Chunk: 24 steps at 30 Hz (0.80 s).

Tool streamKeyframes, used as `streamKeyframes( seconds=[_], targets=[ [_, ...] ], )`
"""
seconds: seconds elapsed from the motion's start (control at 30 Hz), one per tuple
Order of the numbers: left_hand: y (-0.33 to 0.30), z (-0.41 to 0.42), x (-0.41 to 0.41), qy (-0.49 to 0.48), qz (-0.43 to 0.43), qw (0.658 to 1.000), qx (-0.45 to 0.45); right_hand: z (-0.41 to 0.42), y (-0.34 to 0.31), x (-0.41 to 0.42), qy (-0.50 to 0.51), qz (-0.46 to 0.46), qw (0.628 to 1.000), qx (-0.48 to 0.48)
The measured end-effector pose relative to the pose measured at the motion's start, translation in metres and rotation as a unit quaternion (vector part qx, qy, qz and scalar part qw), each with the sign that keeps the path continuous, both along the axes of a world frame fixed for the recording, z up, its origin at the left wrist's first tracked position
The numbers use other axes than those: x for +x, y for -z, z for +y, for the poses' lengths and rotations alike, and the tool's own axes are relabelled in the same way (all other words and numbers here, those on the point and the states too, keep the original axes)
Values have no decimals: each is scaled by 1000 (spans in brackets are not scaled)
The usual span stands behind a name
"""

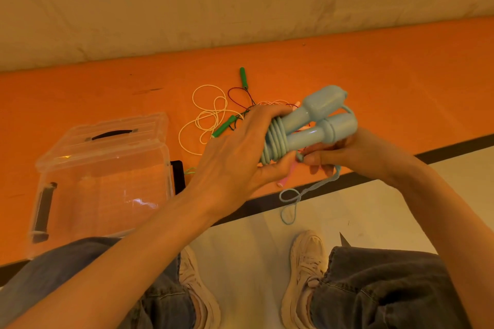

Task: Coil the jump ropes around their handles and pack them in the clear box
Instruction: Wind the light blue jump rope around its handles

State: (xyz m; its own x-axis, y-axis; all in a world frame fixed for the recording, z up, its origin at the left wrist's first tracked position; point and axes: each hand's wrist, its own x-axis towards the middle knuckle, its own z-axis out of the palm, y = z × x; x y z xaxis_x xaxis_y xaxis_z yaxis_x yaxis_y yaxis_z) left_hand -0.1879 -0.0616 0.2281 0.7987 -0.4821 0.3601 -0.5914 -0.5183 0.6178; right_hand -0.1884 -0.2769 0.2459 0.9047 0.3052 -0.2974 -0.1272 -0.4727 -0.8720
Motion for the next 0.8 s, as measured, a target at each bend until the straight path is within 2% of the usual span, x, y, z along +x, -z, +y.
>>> streamKeyframes(
  seconds=[0.07,0.13,0.27,0.4,0.53,0.7,0.8],
  targets=[
    [3,0,1,-15,-9,1000,13,5,5,-3,-50,19,998,-15],
    [5,1,4,-35,-18,999,33,8,6,-5,-50,34,998,-13],
    [6,2,8,-65,-22,996,63,12,-4,-14,-51,-4,998,31],
    [5,0,8,-50,-19,996,71,10,-10,-16,-38,-30,998,39],
    [8,-1,9,-60,-33,988,137,14,-12,-18,-46,-24,998,36],
    [4,0,12,-38,-24,986,163,13,-14,-18,-23,-27,998,60],
    [5,0,13,-34,-49,980,190,16,-14,-19,-27,-23,998,57]
  ],
)
